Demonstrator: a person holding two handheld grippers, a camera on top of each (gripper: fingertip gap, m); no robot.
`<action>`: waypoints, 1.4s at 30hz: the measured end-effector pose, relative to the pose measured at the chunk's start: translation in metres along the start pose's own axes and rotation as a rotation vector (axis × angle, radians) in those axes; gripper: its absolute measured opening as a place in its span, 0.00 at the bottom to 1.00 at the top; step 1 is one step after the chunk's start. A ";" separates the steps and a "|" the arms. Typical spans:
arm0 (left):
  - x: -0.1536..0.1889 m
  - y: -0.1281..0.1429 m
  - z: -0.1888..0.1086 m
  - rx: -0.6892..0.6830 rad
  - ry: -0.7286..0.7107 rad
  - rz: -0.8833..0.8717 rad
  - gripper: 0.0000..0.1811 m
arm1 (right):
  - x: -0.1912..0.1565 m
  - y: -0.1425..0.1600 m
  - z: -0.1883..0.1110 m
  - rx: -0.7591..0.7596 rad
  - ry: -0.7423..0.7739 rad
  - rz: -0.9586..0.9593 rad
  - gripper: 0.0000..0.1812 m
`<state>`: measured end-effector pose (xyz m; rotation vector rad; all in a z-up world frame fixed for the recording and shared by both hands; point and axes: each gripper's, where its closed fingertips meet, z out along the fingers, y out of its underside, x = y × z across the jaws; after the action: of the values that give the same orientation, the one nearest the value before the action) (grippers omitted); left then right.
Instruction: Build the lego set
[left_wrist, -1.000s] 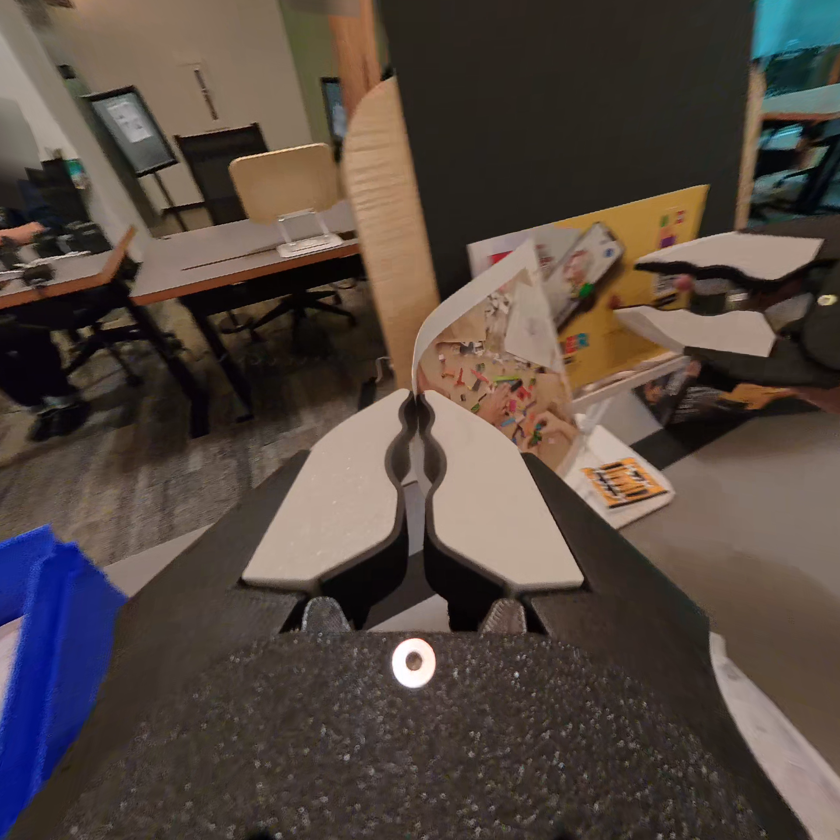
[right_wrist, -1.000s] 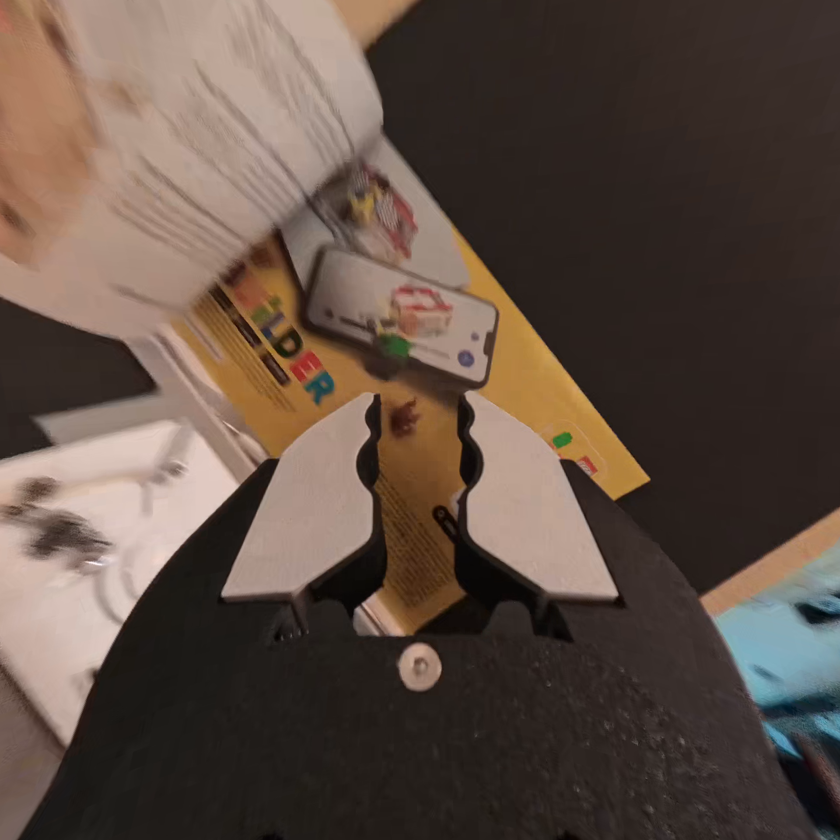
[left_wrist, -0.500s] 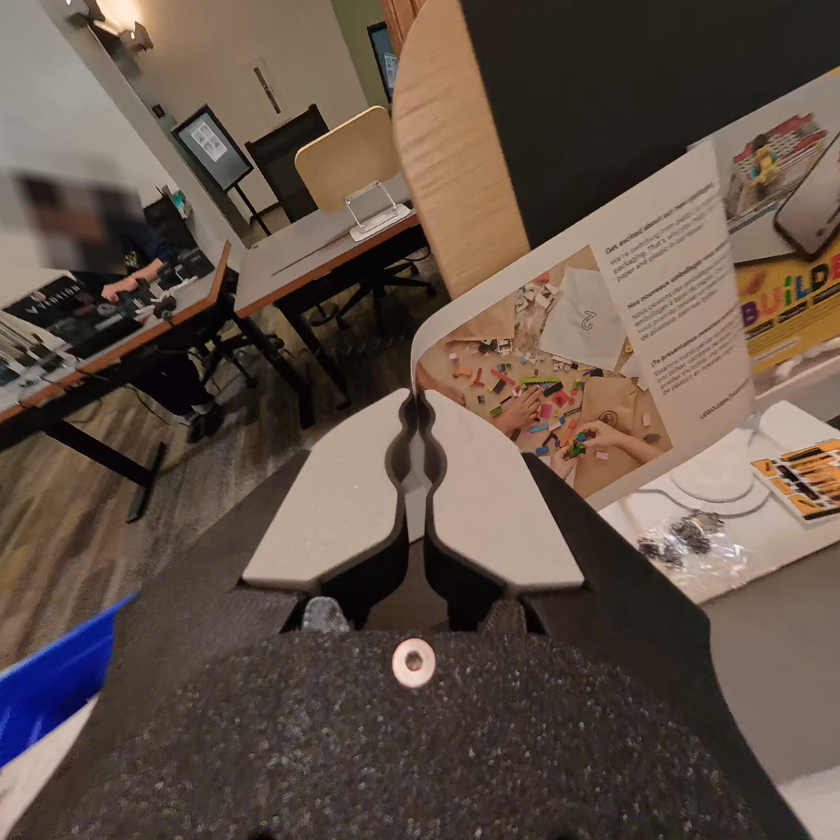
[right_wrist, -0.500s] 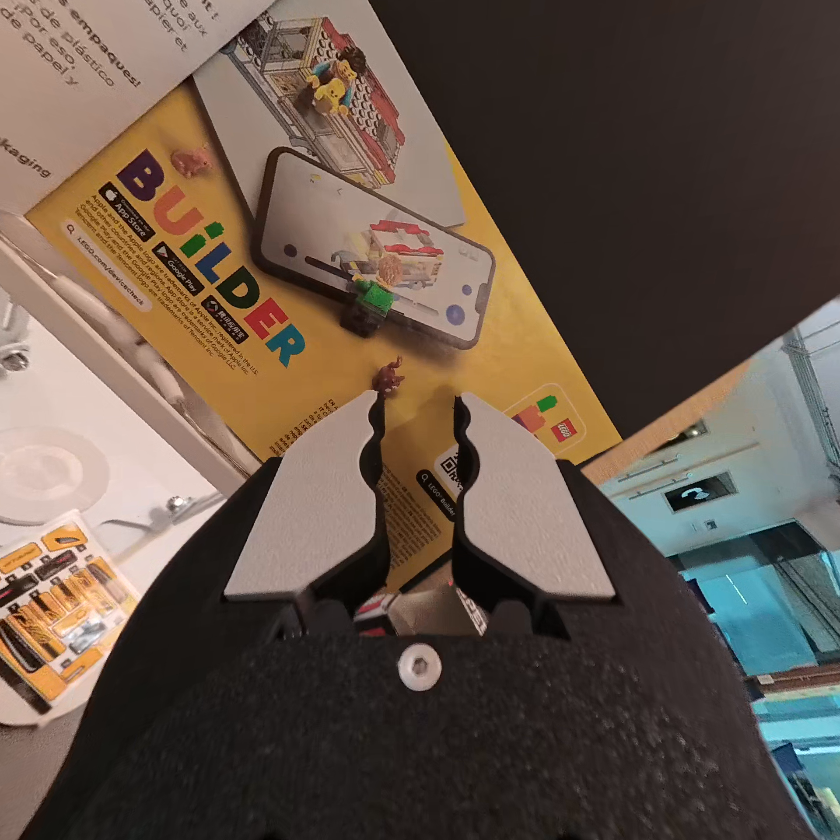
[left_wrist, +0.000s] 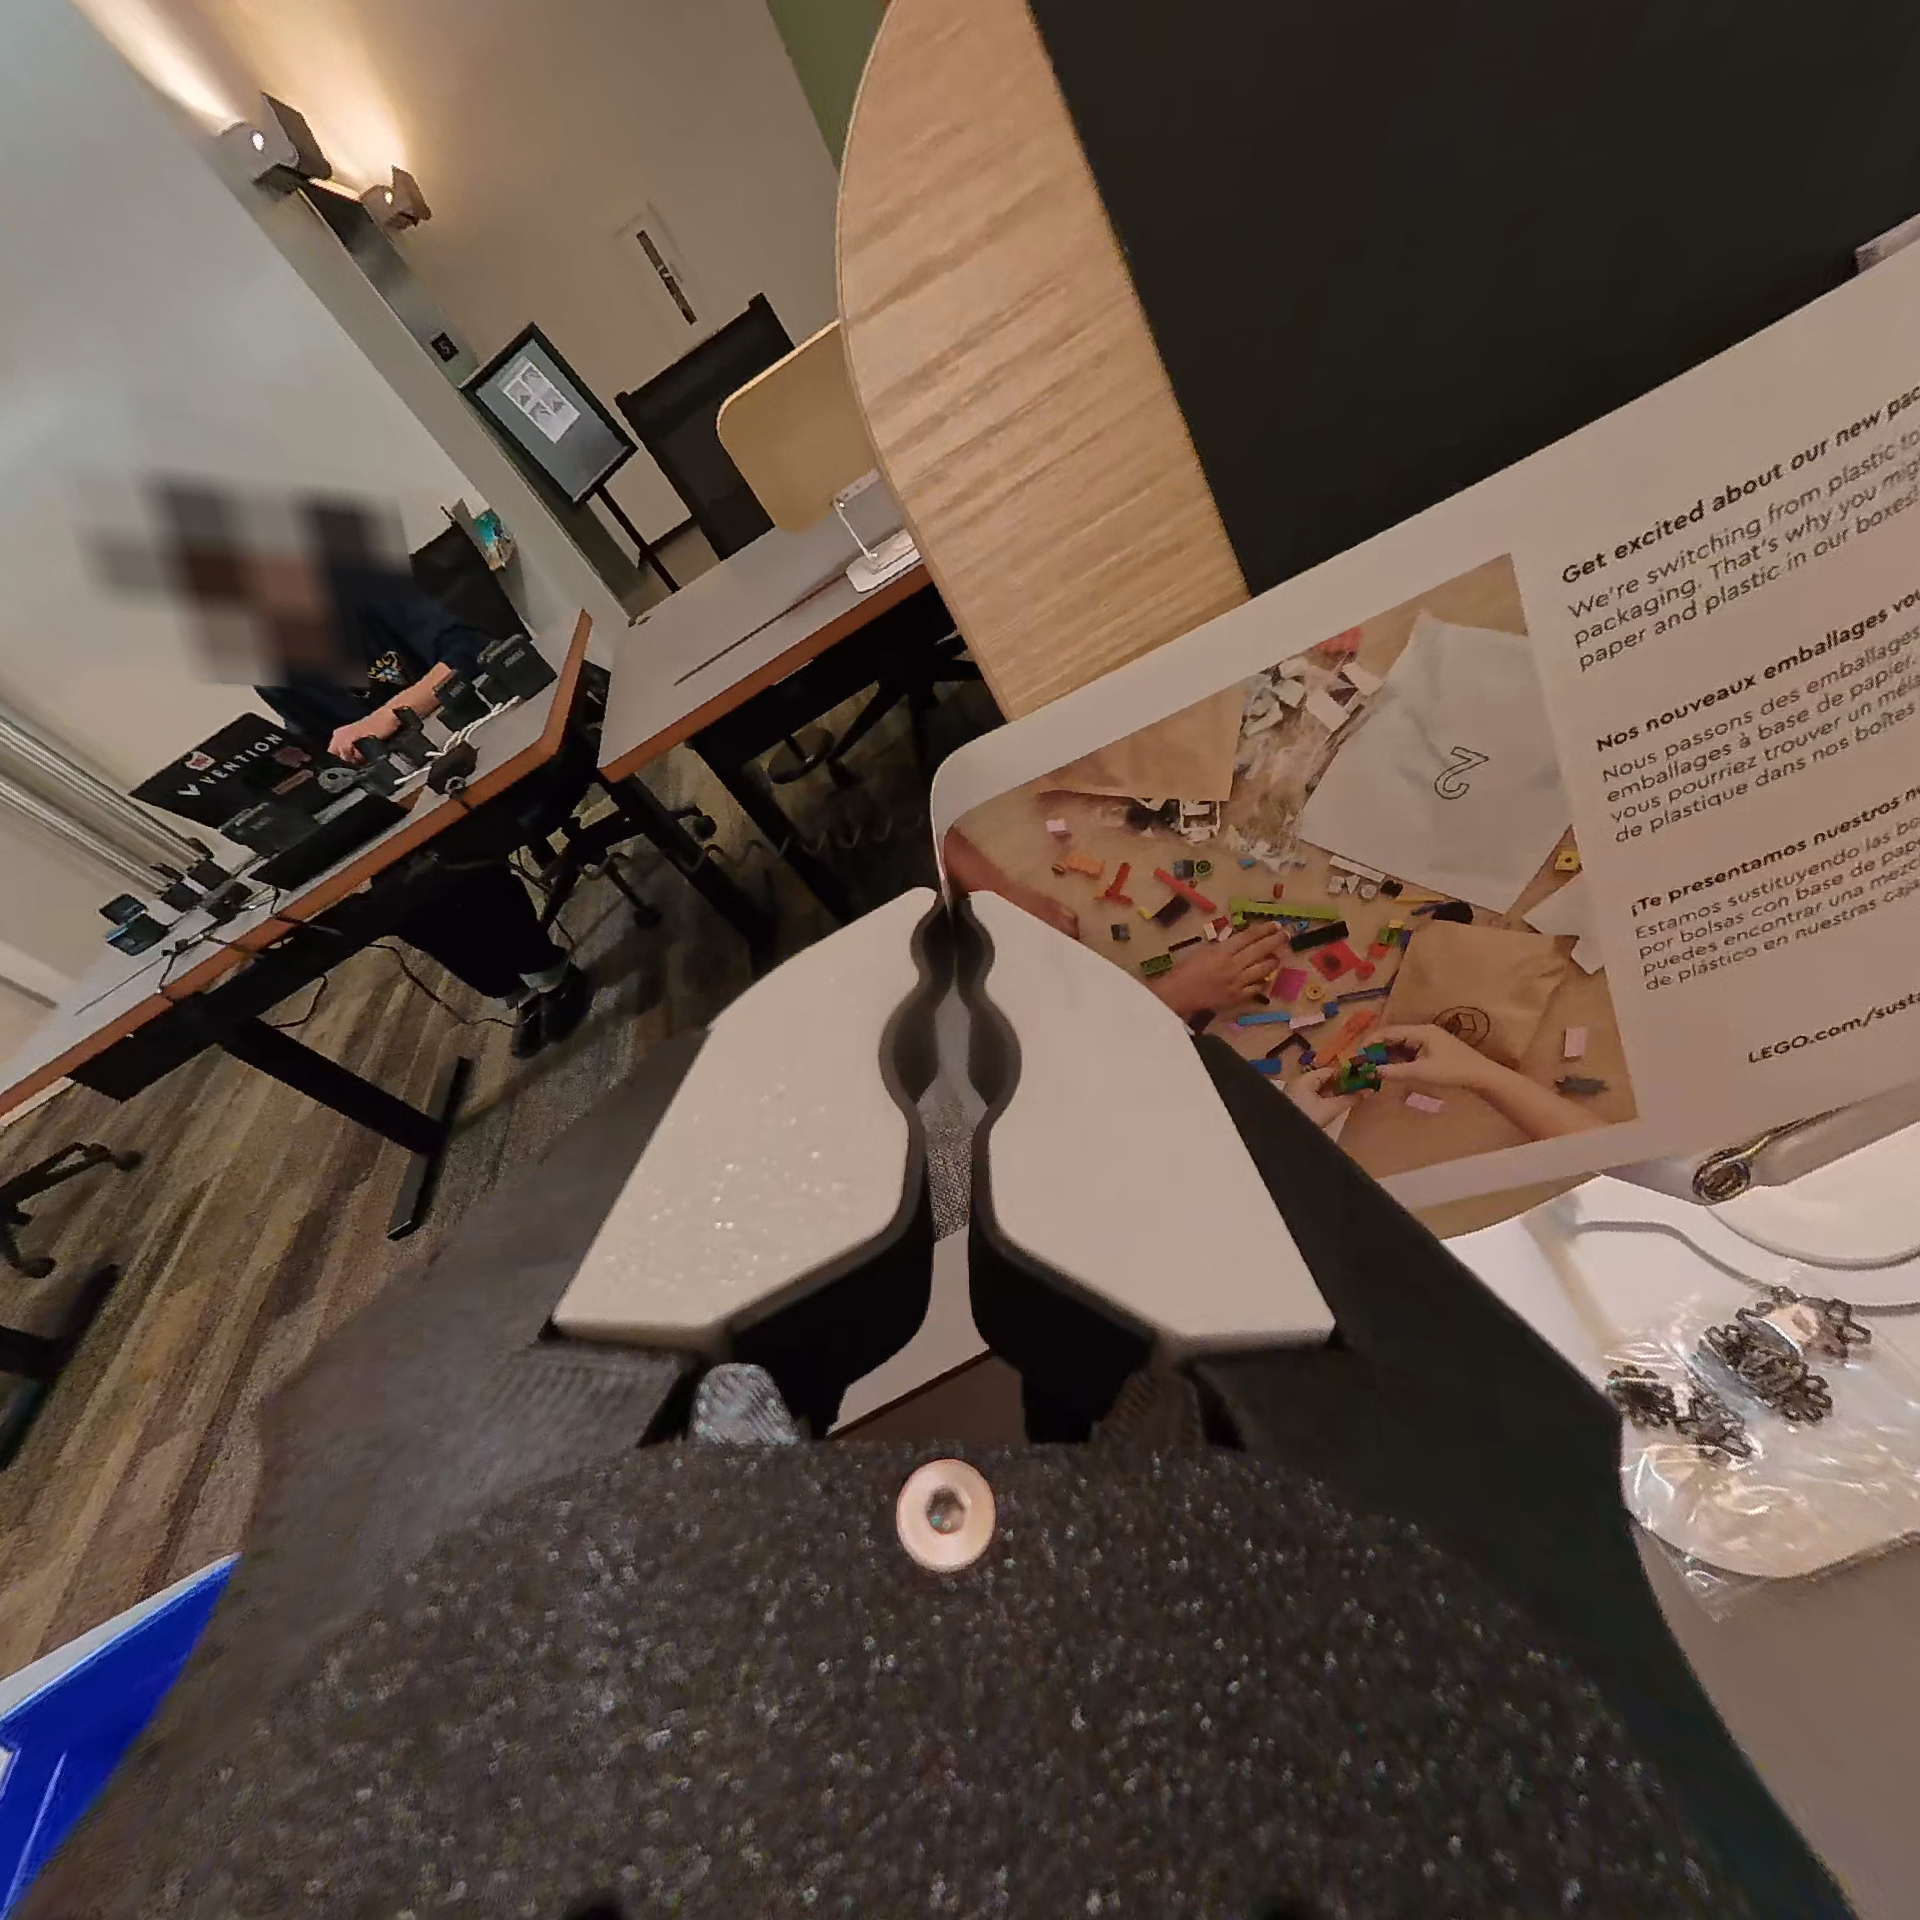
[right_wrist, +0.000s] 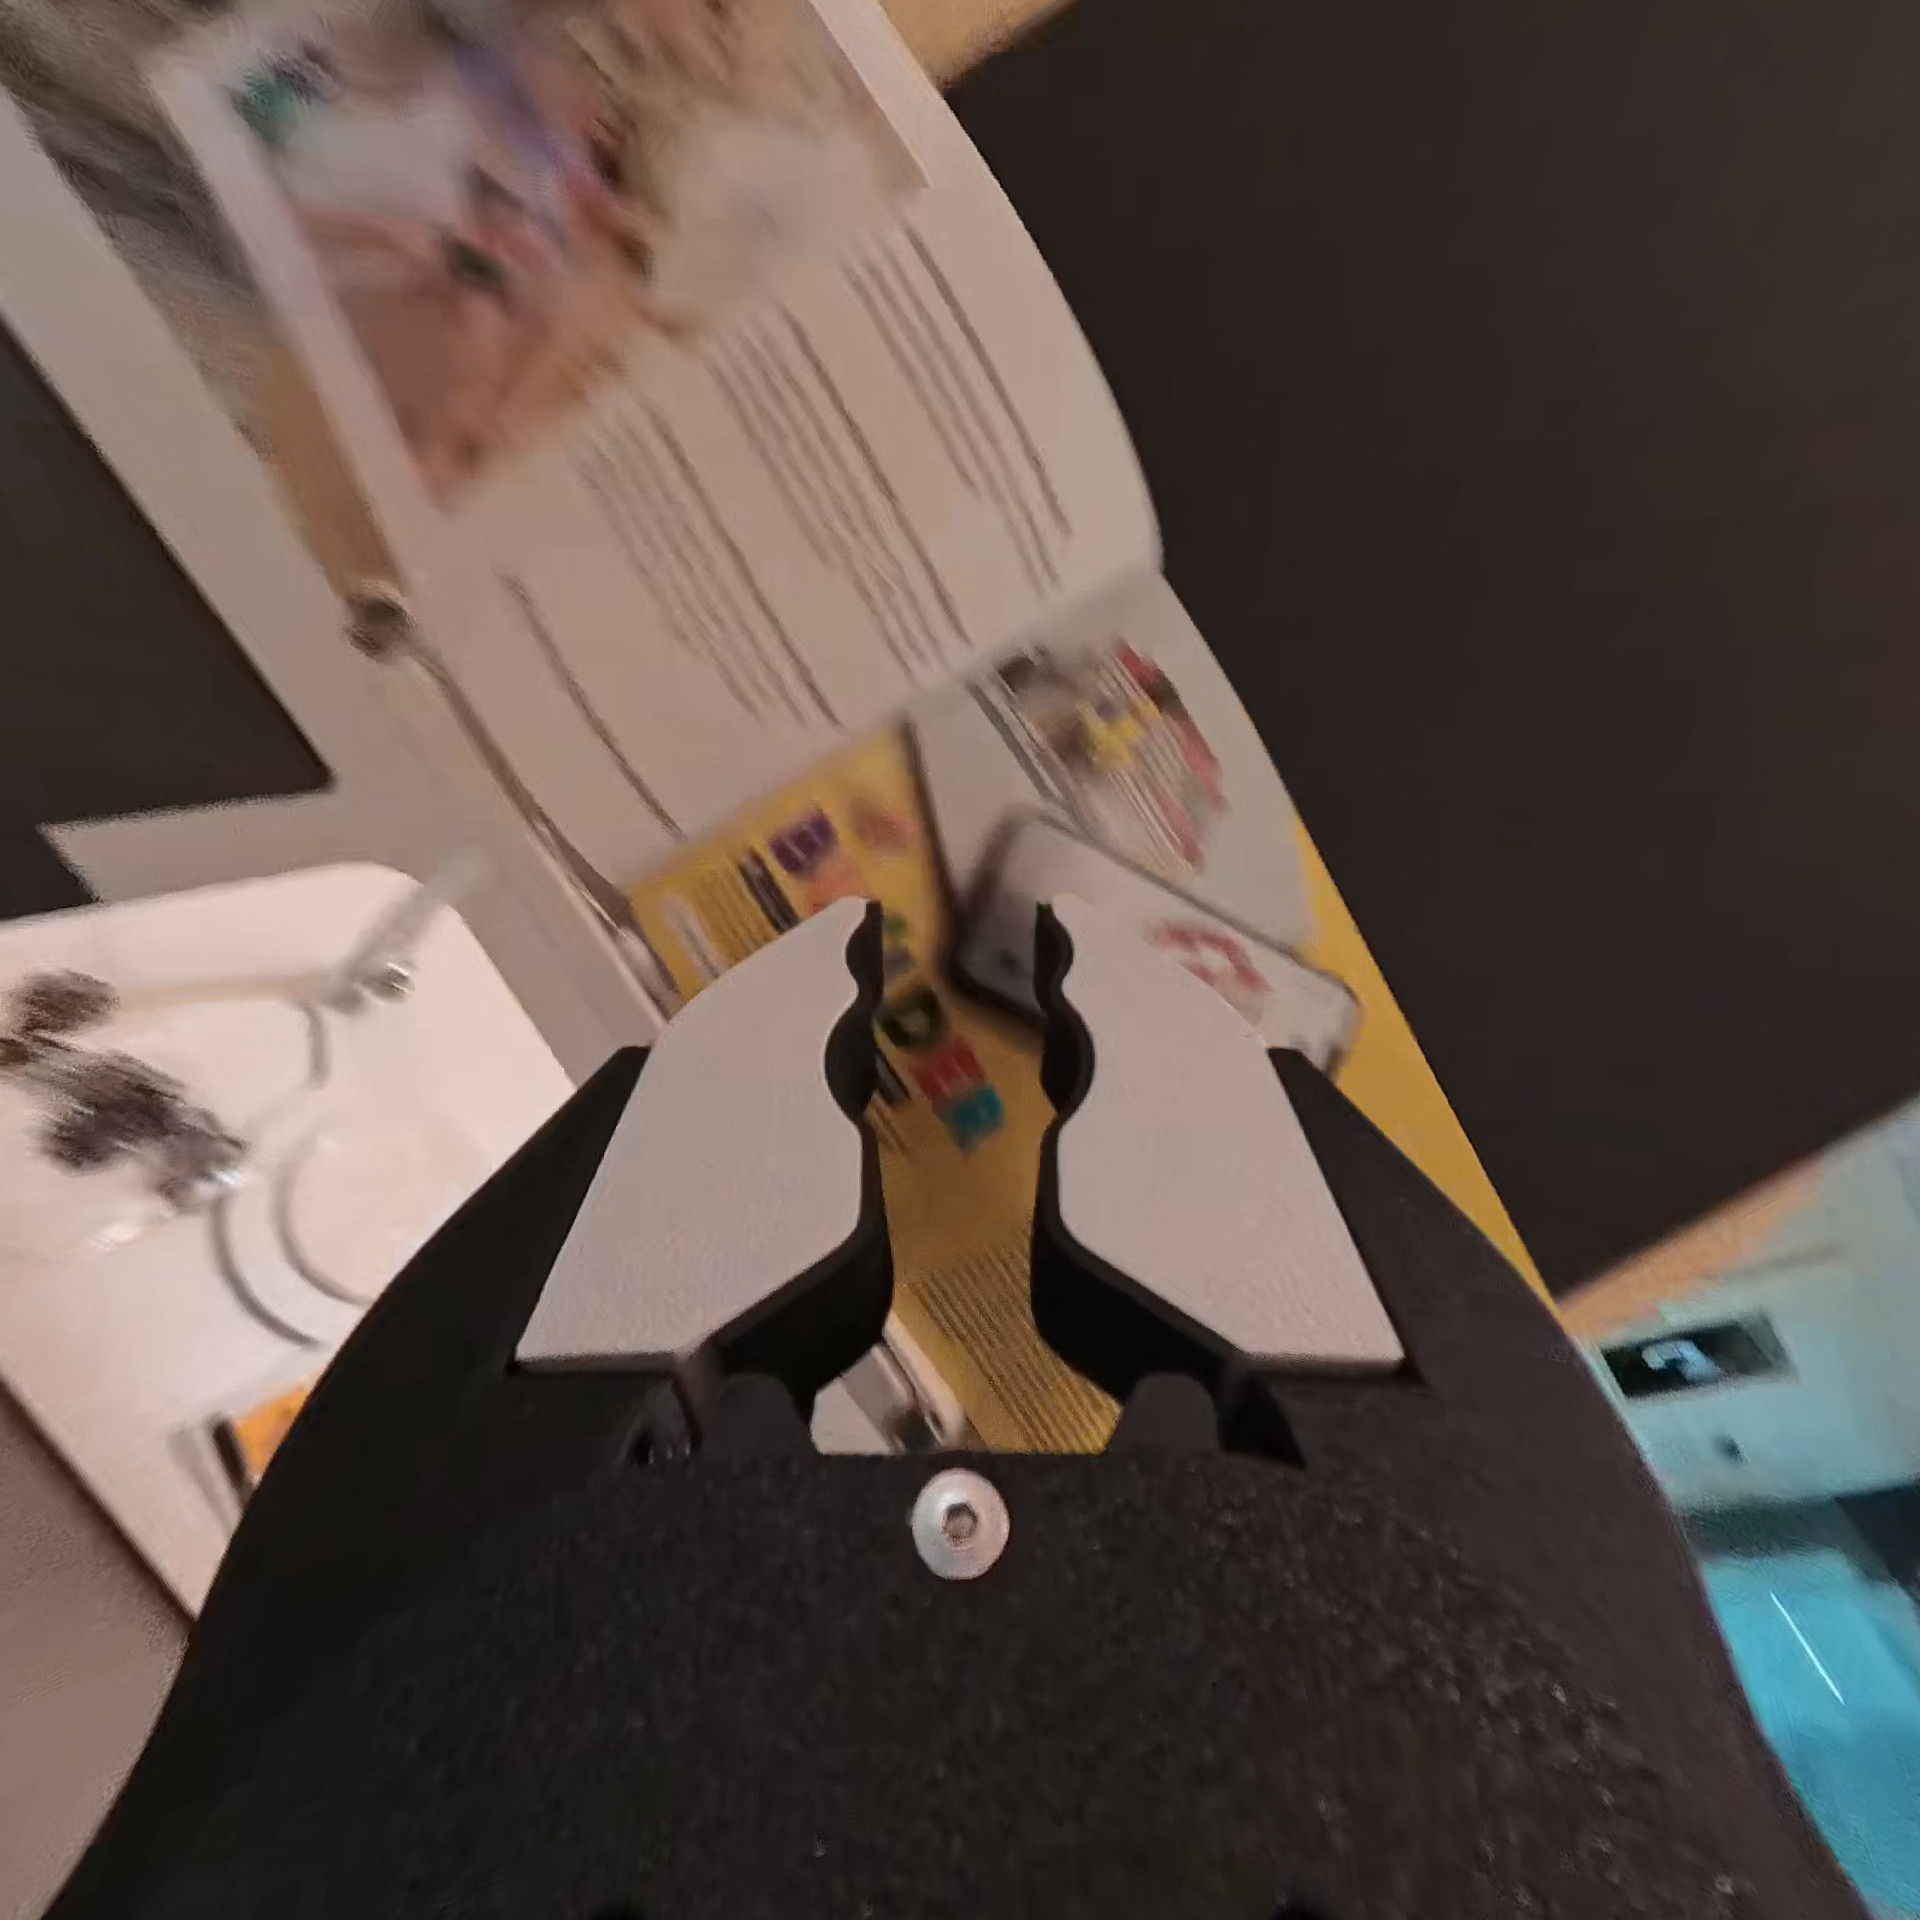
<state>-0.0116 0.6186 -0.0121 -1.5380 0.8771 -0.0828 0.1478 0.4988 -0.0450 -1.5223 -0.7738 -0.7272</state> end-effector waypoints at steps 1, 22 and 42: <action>0.000 0.000 0.000 0.002 -0.001 -0.006 0.00 | -0.009 -0.010 0.006 0.019 -0.017 -0.006 0.15; 0.139 -0.051 -0.006 0.010 0.396 -0.123 0.00 | -0.051 -0.015 0.033 -0.015 -0.144 -0.094 0.00; 0.133 -0.011 0.011 -0.076 0.314 -0.294 0.00 | -0.064 -0.012 0.037 -0.117 -0.294 0.067 0.00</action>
<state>0.0933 0.5521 -0.0627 -1.7459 0.8990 -0.5210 0.1019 0.5321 -0.0930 -1.7774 -0.9052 -0.5115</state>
